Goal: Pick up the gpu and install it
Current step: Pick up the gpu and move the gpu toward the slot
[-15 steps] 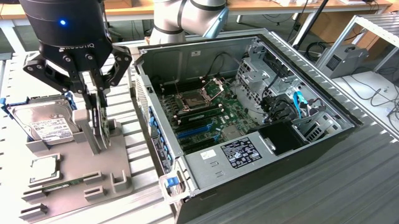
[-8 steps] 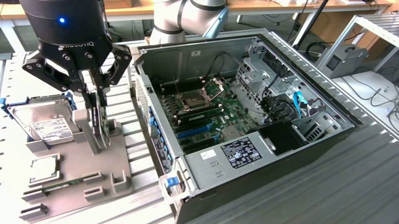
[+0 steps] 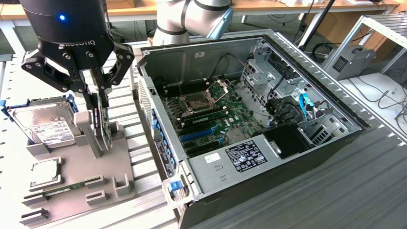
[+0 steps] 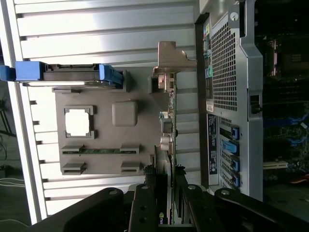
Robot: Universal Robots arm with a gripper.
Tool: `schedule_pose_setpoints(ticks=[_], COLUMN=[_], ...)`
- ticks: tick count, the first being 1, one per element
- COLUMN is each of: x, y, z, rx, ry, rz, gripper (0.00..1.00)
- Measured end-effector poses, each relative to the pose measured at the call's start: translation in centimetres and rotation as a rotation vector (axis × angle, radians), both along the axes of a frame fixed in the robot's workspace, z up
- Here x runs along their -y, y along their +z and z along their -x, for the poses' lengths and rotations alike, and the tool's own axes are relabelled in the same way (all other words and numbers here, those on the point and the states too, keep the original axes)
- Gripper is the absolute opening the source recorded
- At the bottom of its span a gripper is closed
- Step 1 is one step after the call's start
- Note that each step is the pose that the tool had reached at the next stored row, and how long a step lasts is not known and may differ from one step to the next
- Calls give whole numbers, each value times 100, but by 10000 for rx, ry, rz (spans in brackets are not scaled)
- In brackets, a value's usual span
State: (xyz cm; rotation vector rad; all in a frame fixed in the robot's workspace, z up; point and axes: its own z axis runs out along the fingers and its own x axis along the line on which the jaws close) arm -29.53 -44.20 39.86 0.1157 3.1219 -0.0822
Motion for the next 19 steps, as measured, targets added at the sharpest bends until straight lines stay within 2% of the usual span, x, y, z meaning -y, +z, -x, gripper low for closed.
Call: schedule_pose_setpoints(ticks=[19], x=[0], y=[58], z=[0], rx=[0], ry=[0], rz=[0], gripper=[26])
